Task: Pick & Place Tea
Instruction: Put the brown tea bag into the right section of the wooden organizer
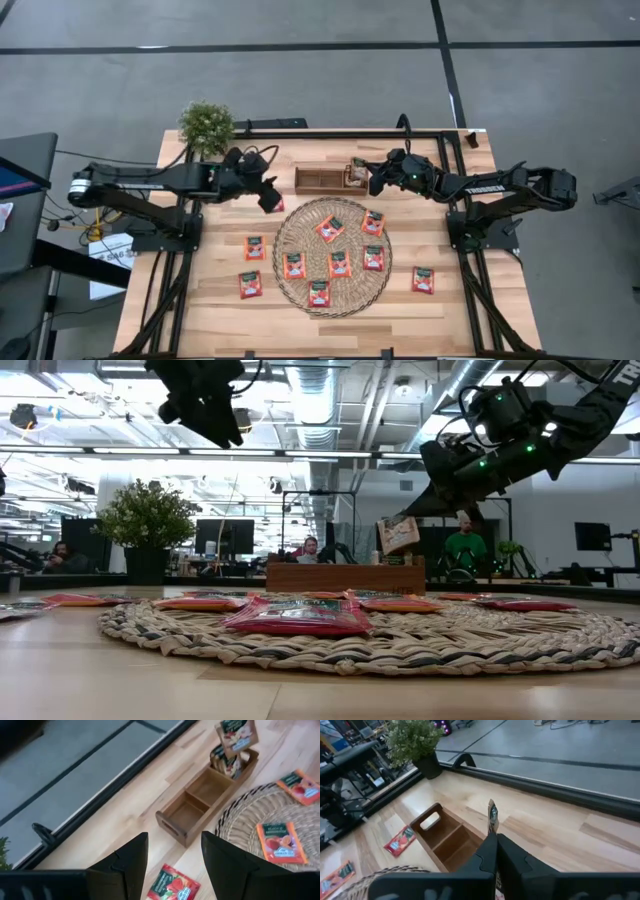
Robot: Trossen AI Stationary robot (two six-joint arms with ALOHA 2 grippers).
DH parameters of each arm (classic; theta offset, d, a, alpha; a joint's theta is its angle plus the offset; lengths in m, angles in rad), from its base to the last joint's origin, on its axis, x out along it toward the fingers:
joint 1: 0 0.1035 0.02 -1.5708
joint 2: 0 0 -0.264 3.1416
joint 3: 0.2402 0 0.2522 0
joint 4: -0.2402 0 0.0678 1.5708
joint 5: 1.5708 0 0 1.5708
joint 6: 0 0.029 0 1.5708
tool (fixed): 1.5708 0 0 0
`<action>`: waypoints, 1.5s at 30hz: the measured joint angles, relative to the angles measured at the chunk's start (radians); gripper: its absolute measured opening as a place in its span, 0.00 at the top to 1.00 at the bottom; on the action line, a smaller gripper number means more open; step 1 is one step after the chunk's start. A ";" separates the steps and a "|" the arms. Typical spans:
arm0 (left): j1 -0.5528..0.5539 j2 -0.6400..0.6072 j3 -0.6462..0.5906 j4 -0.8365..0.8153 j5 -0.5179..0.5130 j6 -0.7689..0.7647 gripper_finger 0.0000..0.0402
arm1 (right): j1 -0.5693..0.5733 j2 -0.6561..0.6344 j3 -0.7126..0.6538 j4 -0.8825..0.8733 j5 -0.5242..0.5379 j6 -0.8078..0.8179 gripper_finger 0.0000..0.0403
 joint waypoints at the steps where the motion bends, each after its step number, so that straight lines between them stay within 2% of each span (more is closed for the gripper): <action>1: 0.000 -0.010 -0.004 -0.002 0.000 0.000 0.56 | 0.003 0.000 0.000 -0.001 0.000 0.009 1.00; 6: 0.000 -0.036 -0.009 -0.004 0.001 0.009 0.56 | 0.020 0.001 0.000 0.042 -0.003 0.046 1.00; 12: 0.000 -0.038 -0.009 -0.004 0.000 0.033 0.56 | 0.017 0.004 0.002 0.040 -0.001 0.017 1.00; 16: 0.000 -0.038 -0.009 -0.005 0.000 0.035 0.56 | 0.005 0.065 0.002 0.046 0.000 0.024 1.00; 21: 0.000 -0.038 -0.009 -0.005 0.000 0.042 0.56 | 0.021 0.170 0.002 0.170 -0.006 0.024 1.00; 26: 0.000 -0.038 -0.009 -0.005 0.001 0.043 0.56 | 0.018 0.224 0.002 0.174 -0.004 0.021 1.00; 45: 0.000 -0.037 -0.009 -0.005 0.001 0.066 0.56 | -0.017 0.215 0.002 0.176 0.005 -0.140 1.00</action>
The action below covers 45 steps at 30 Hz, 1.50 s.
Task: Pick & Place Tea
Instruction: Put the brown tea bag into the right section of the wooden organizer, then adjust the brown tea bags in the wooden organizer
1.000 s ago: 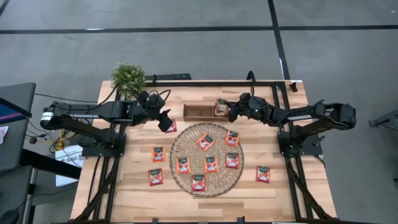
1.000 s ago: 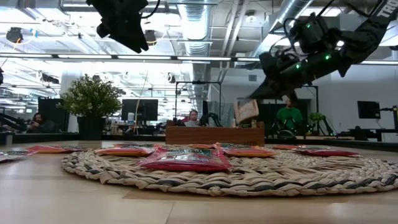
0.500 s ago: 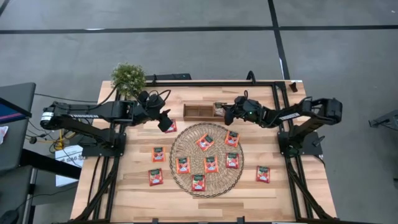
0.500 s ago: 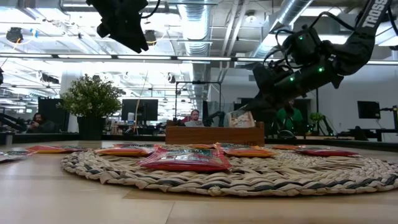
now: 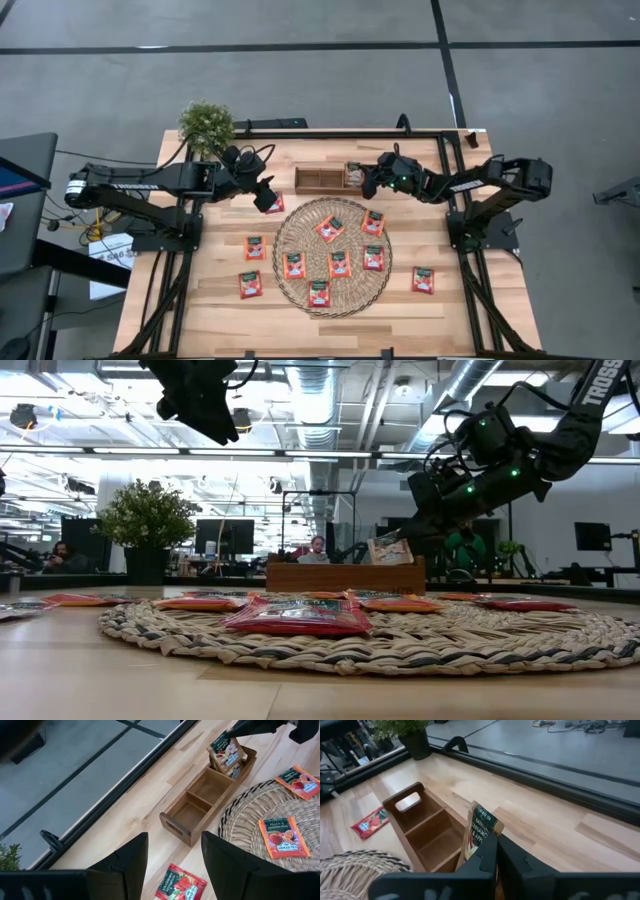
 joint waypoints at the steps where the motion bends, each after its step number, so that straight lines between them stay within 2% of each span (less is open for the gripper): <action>1: 0.000 0.000 0.000 0.000 0.000 0.000 0.56 | 0.000 0.000 0.000 0.000 0.000 -0.005 1.00; 17: 0.000 0.000 0.000 0.000 0.000 0.000 0.56 | 0.000 0.000 0.000 -0.009 -0.002 -0.014 1.00; 20: 0.000 0.000 0.000 0.000 0.000 0.000 0.56 | 0.000 0.000 0.000 -0.023 -0.002 -0.014 0.95; 27: 0.000 0.000 0.000 0.000 0.000 0.000 0.56 | -0.004 0.000 0.000 -0.031 -0.002 -0.014 0.78; 32: 0.000 0.000 0.000 0.000 0.000 0.000 0.56 | -0.022 -0.001 0.000 -0.024 -0.001 -0.014 0.69; 41: 0.000 0.000 0.000 0.000 0.001 0.008 0.56 | -0.038 -0.004 0.064 -0.044 -0.007 -0.032 0.67; 45: 0.000 0.000 0.000 0.001 0.001 0.008 0.56 | -0.037 0.016 0.140 -0.177 -0.008 -0.074 0.69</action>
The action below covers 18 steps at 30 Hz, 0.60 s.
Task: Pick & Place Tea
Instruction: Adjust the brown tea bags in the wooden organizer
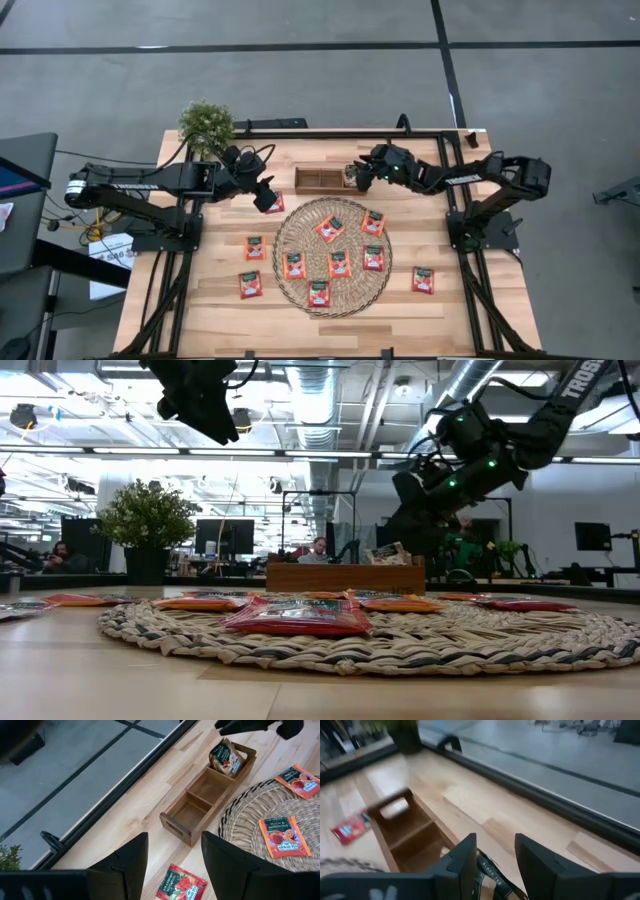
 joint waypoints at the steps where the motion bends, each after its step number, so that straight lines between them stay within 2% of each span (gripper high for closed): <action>1: 0.000 0.000 0.000 0.000 0.000 0.000 0.56 | -0.001 0.000 0.019 -0.049 0.000 -0.010 0.70; 5: 0.000 0.000 0.000 0.000 0.000 0.001 0.56 | -0.011 0.001 0.083 -0.172 0.019 -0.066 0.71; 18: 0.000 0.000 0.000 0.025 0.000 0.021 0.56 | -0.027 0.001 0.121 -0.301 0.026 -0.079 0.71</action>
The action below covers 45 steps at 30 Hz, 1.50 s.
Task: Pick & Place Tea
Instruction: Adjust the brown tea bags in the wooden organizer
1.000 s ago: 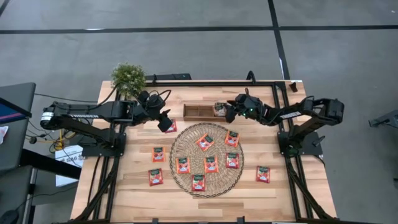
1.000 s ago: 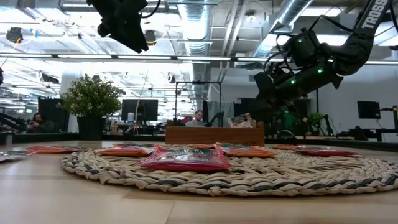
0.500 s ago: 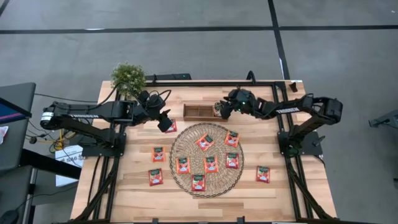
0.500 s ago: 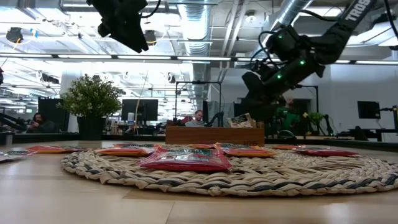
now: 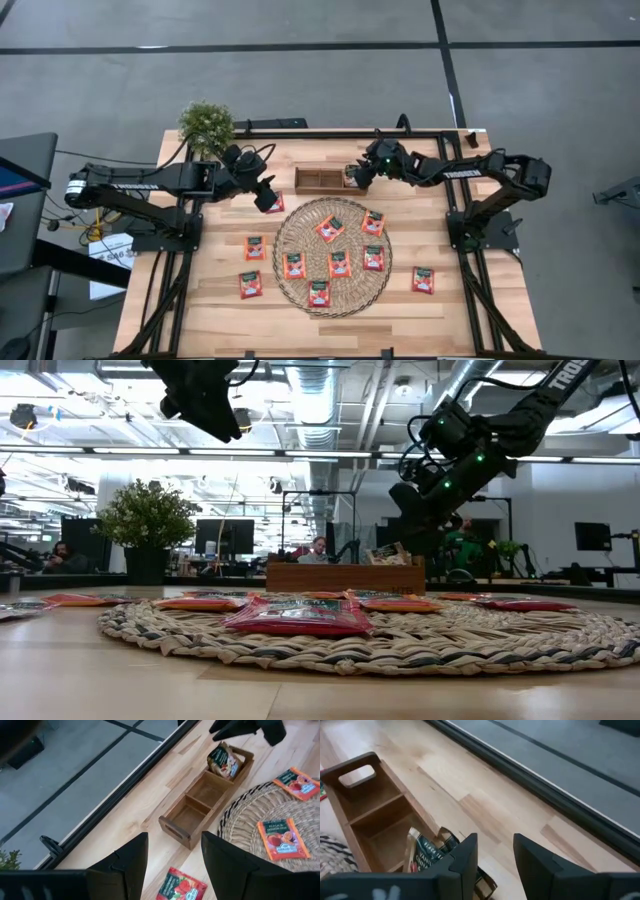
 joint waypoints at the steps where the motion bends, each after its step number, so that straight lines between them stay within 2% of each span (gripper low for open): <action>1: 0.000 0.000 0.000 0.005 0.000 0.006 0.56 | 0.003 0.000 0.000 0.002 0.000 0.000 0.71; 12: 0.000 0.000 0.000 0.050 0.048 0.043 0.56 | 0.002 0.000 0.000 -0.052 -0.011 0.001 0.71; 21: 0.000 0.000 0.000 0.050 0.049 0.043 0.56 | 0.005 0.000 0.000 -0.050 -0.027 0.008 0.71; 29: 0.000 0.000 0.000 0.050 0.049 0.046 0.56 | 0.016 0.000 0.090 -0.046 -0.037 -0.068 0.71; 35: 0.000 0.000 0.000 0.050 0.049 0.046 0.56 | -0.008 0.002 0.101 -0.056 -0.075 -0.071 0.71; 41: 0.000 0.000 0.000 0.052 0.049 0.046 0.56 | -0.003 0.095 0.112 -0.082 -0.132 -0.038 0.71; 45: 0.000 0.000 0.000 0.052 0.050 0.046 0.56 | 0.019 0.145 0.161 -0.137 -0.132 -0.047 0.71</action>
